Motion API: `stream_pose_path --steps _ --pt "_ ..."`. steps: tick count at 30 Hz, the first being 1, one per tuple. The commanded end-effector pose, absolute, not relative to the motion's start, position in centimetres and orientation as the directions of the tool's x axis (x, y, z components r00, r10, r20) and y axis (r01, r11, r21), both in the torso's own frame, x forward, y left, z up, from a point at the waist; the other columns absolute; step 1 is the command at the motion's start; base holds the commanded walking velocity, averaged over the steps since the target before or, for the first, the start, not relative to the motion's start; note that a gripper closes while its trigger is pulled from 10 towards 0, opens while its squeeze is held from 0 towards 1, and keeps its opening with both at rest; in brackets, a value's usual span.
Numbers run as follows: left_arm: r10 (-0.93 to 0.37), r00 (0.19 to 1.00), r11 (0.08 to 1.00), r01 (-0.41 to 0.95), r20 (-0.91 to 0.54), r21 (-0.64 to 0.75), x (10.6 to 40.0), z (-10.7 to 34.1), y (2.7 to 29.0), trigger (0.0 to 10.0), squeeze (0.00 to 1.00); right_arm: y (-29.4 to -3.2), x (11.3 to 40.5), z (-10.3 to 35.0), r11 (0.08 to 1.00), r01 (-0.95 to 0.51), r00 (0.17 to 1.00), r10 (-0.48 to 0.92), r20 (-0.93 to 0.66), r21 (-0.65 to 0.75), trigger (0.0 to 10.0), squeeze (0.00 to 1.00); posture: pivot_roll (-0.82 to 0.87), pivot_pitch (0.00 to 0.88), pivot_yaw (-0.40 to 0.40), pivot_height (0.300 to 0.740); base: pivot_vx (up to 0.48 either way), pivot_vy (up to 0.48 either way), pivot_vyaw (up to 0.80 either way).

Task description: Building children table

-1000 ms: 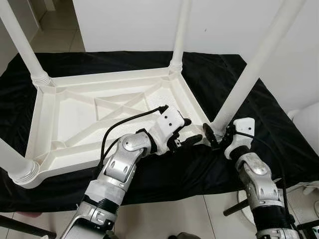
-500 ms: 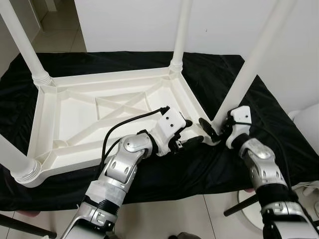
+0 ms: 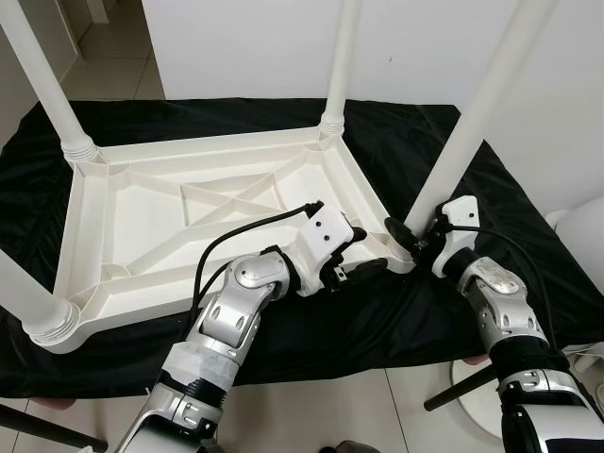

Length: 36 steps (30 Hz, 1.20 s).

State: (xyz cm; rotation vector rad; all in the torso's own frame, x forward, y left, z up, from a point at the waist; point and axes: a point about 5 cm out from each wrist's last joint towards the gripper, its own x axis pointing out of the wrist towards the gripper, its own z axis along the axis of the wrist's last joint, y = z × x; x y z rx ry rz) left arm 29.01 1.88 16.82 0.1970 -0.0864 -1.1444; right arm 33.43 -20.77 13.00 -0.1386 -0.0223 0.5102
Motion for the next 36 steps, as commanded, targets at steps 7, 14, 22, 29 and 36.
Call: stream_pose_path --steps 7,14,22,29,36 --pt "-0.897 0.442 0.428 0.881 -0.027 0.199 29.0 16.8 1.7 10.0 0.0 -21.1 33.1 10.7 0.926 -0.366 0.929 0.358 -0.095 -0.089 10.0 0.0 0.01 0.0 -0.049 0.74 0.0 0.0 0.0" --pt "-0.897 0.441 0.427 0.883 -0.034 0.196 28.8 16.6 1.7 10.0 0.0 -20.7 33.1 10.7 0.984 -0.168 0.984 0.163 -0.076 -0.06 10.0 0.0 0.0 0.0 -0.057 0.74 0.0 0.0 0.0" --pt "-0.895 0.444 0.43 0.882 -0.034 0.195 28.8 16.4 1.7 10.0 0.0 -18.7 32.6 10.7 0.996 0.091 0.992 -0.089 -0.086 0.02 10.0 0.0 0.0 0.0 -0.064 0.74 0.0 0.0 0.0" --pt "-0.895 0.446 0.431 0.881 -0.034 0.196 28.8 16.4 1.7 10.0 0.0 -15.4 31.3 10.4 0.968 0.234 0.97 -0.226 -0.09 0.088 10.0 0.0 0.01 0.0 -0.07 0.74 0.0 0.0 0.0" --pt "-0.896 0.442 0.428 0.882 -0.033 0.195 28.7 16.4 1.7 10.0 0.0 -14.4 30.7 11.2 0.947 0.301 0.953 -0.295 -0.073 0.11 10.0 0.0 0.0 0.0 -0.066 0.74 0.0 0.0 0.0"
